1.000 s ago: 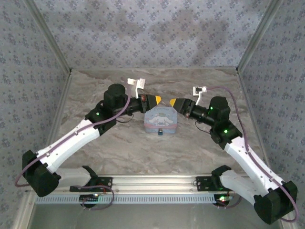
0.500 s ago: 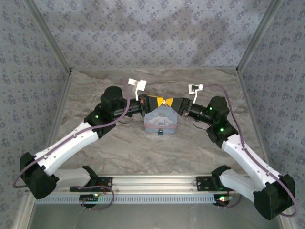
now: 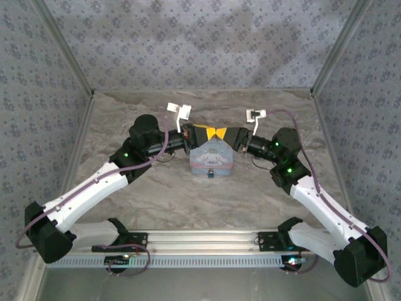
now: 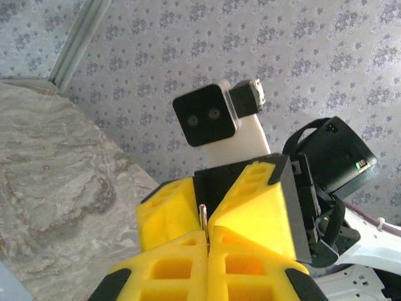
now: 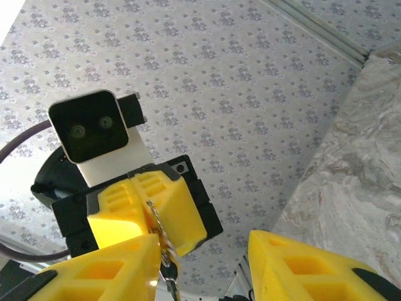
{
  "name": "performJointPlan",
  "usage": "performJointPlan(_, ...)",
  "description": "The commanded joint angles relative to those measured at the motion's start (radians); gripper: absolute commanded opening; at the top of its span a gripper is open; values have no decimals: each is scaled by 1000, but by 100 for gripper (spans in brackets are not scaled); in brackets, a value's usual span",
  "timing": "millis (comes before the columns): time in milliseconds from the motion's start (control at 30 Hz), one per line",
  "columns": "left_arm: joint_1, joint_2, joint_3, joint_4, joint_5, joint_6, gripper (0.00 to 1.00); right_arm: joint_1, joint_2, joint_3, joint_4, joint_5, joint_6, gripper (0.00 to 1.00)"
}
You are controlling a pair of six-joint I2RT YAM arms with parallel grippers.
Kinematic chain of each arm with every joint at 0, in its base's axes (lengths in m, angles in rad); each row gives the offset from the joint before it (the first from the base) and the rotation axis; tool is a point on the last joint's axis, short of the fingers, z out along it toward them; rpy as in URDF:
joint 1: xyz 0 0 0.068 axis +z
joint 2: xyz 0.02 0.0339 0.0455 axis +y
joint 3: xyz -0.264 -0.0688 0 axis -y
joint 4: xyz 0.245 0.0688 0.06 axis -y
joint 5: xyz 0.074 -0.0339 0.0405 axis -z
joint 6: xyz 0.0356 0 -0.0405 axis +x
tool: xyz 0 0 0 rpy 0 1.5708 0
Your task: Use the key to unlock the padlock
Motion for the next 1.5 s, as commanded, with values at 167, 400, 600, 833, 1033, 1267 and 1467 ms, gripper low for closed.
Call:
performJointPlan(167,-10,-17,-11,65,28,-4,0,13,3,10,122,-25,44,40)
performJointPlan(400,-12,-13,-14,103,34,-28,0,29,5,11,171,-35,46,26)
performJointPlan(600,-13,-12,-16,120,32,-34,0,36,8,18,186,-38,39,10)
performJointPlan(833,-13,-11,-20,143,19,-43,0,45,8,16,189,-46,35,5)
performJointPlan(1033,-13,-8,-10,122,7,-37,0,46,-8,16,159,-37,11,0)
performJointPlan(1267,-13,-10,-10,97,-16,-37,34,46,-23,25,90,-27,-35,0)
performJointPlan(1467,-12,-7,0,90,-13,-38,12,44,-27,14,81,-20,-41,0)
